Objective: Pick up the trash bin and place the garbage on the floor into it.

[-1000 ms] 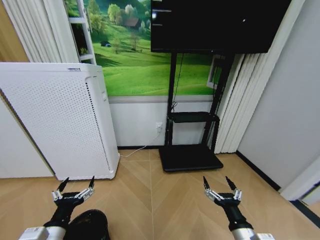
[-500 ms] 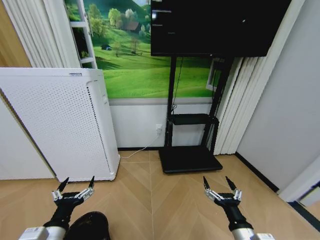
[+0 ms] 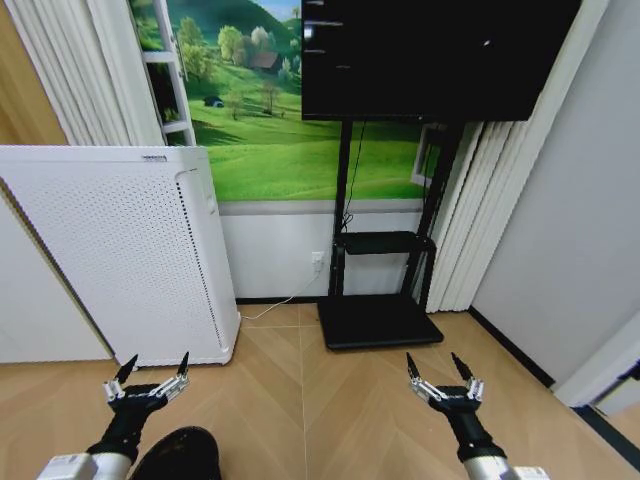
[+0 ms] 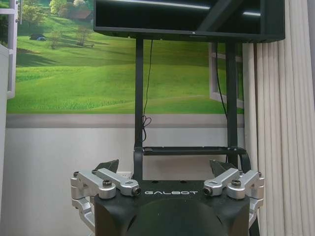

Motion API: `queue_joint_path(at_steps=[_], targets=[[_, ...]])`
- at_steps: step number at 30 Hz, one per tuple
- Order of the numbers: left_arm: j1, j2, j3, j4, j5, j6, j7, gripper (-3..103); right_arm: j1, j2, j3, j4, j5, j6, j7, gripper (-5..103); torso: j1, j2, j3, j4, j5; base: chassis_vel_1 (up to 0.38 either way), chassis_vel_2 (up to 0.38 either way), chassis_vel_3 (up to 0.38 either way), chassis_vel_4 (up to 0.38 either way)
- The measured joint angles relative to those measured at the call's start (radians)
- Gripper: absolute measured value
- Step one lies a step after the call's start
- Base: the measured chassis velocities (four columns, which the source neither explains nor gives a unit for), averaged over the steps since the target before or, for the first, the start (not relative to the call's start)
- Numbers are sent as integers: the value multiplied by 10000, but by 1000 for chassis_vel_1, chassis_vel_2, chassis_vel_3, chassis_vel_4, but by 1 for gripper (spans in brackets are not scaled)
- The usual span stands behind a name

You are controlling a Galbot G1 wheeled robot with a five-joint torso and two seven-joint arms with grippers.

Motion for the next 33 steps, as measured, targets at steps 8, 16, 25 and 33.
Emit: queue_joint_path(at_steps=[8,16,25,33], targets=[[0,0,0,0,0,-1,0,100,0,0,0,0,0,4,0,100,166,475,305,0,0,0,0,0,0],[0,0,-1,0,0,0,0,100,0,0,0,-1,0,4,0,100,275,801,523,0,0,0,0,0,0],[0,0,-1,0,0,-1,0,100,0,0,0,-1,0,3,0,100,402,1153,750,0,0,0,0,0,0],[0,0,-1,0,-1,0,0,100,0,0,0,-1,0,4,0,100,530,1510,978,0,0,0,0,0,0]])
